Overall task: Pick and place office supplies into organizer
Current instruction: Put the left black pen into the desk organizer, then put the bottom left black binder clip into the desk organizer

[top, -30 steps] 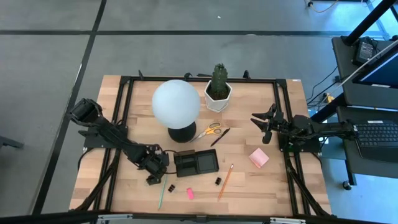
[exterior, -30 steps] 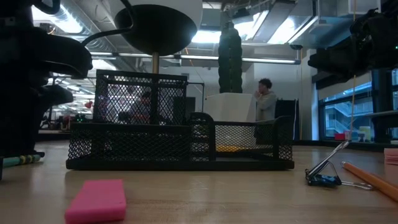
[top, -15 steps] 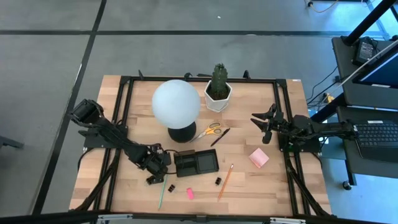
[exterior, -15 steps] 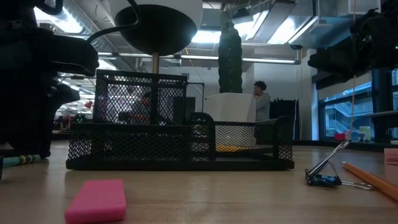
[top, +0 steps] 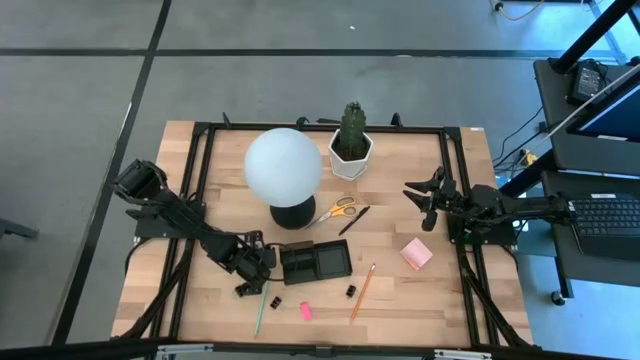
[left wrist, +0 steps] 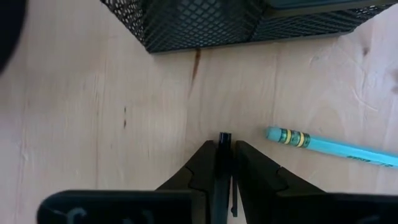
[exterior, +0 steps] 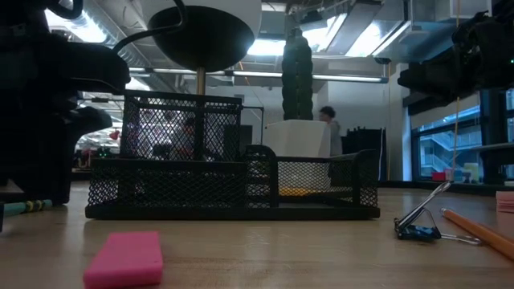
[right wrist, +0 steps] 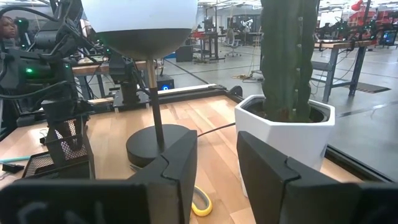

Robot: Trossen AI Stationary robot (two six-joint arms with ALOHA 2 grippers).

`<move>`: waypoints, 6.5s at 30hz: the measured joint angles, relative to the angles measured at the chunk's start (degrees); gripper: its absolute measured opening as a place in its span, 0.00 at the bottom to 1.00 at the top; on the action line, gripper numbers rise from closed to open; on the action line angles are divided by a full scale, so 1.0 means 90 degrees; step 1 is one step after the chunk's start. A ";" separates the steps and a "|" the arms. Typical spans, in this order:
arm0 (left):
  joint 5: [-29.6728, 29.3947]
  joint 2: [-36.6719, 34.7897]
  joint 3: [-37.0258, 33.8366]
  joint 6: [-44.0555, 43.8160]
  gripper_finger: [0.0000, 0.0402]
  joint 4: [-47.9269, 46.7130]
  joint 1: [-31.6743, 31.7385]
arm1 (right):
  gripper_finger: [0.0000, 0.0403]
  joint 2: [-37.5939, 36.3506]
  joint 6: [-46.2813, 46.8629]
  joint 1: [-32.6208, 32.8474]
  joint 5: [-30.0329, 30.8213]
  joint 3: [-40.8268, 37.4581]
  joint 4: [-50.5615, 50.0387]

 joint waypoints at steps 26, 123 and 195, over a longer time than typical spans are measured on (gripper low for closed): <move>-0.0109 -0.0433 0.0058 -0.0294 0.09 -0.0397 0.0041 | 0.29 -0.0002 0.0017 0.0000 -0.0002 0.0000 -0.0002; -0.4082 -0.0731 0.0075 0.2645 0.05 0.5828 0.0046 | 0.29 -0.0001 0.0024 0.0002 -0.0002 0.0001 -0.0002; -0.5200 -0.0722 0.1507 0.4114 0.25 0.1334 -0.2305 | 0.29 0.0000 0.0039 0.0000 -0.0002 0.0000 0.0000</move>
